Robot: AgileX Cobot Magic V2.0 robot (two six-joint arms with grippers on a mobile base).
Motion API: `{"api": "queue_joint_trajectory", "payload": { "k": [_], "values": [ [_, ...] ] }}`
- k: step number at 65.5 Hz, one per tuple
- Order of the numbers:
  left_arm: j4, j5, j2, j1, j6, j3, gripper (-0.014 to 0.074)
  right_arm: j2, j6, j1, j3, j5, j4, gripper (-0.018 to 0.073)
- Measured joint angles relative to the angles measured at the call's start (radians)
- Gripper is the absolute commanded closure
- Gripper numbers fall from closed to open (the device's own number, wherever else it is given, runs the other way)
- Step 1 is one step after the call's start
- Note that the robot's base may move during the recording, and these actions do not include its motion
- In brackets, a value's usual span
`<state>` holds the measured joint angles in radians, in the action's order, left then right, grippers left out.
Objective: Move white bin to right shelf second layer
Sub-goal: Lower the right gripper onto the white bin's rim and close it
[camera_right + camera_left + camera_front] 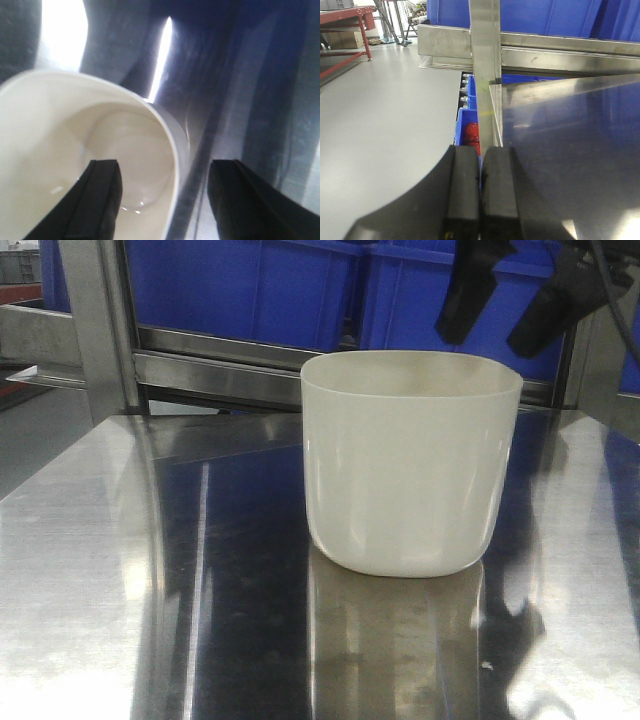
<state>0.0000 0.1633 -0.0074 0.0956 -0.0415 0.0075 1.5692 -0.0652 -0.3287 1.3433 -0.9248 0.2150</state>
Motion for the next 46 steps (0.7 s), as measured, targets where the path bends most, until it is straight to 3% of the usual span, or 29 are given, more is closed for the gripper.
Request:
{"api": "queue_joint_trajectory", "payload": {
  "k": [46],
  "values": [
    [0.0,0.0,0.0,0.0,0.0,0.0,0.0512,0.13,0.0,0.0,0.001,-0.044,-0.019,0.0062]
  ]
}}
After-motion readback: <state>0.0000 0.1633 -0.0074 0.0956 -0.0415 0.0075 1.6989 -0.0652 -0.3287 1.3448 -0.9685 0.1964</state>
